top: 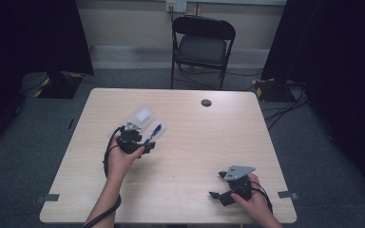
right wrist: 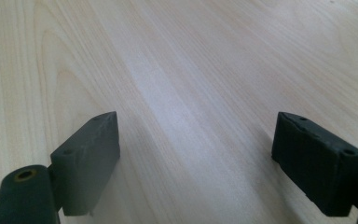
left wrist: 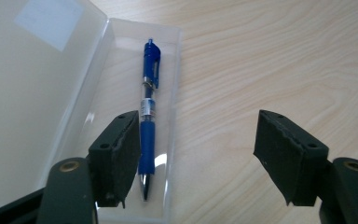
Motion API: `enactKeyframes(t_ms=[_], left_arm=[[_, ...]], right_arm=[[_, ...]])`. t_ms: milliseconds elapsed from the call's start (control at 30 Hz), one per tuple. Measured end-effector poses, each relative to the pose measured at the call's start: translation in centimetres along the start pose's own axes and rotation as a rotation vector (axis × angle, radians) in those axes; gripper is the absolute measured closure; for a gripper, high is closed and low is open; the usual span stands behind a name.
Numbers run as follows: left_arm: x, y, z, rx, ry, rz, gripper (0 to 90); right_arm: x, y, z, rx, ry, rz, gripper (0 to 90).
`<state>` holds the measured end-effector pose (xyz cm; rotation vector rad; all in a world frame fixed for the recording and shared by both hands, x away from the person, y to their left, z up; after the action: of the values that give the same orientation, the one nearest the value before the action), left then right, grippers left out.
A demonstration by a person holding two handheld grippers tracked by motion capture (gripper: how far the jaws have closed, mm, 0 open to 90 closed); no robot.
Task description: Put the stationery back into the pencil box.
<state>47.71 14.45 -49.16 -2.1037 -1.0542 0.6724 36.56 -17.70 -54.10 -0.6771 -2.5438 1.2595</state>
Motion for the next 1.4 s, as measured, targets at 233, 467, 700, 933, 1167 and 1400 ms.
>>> enactKeyframes(t_ms=[233, 467, 700, 933, 1167, 1400], left_arm=[[-1.2, -0.3, 0.3, -0.002, 0.020, 0.018, 29.6], [-2.1, -0.7, 0.7, -0.003, 0.040, 0.048, 28.2], [-3.0, -1.0, 1.1, -0.008, 0.065, 0.071, 27.0], [-3.6, -1.1, 1.5, -0.018, 0.076, 0.097, 26.0], [-3.8, -1.0, 2.6, -0.009, 0.087, 0.099, 25.2], [-4.4, -1.3, 3.6, 0.006, 0.115, 0.108, 25.2]], right_arm=[[0.0, 0.0, 0.1, 0.002, 0.004, 0.004, 14.2], [0.0, 0.0, 0.1, 0.002, 0.003, 0.003, 14.2], [0.0, 0.0, 0.1, 0.003, 0.003, 0.003, 14.2], [0.0, 0.0, 0.1, 0.002, 0.003, 0.003, 14.2], [0.0, 0.0, 0.1, 0.002, 0.003, 0.004, 14.2], [0.0, 0.0, 0.1, 0.002, 0.003, 0.004, 14.2]])
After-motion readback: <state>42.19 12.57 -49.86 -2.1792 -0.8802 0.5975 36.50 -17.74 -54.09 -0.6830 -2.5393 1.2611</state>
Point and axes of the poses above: each handheld gripper's, and its own axes: y roughly forward along the jaws, z roughly out of its underside, x roughly to its left, the point moved 6 cm from there along y, roughly forward along the jaws, and after that the axes turned 10 degrees about x, right-handed, at the moved point
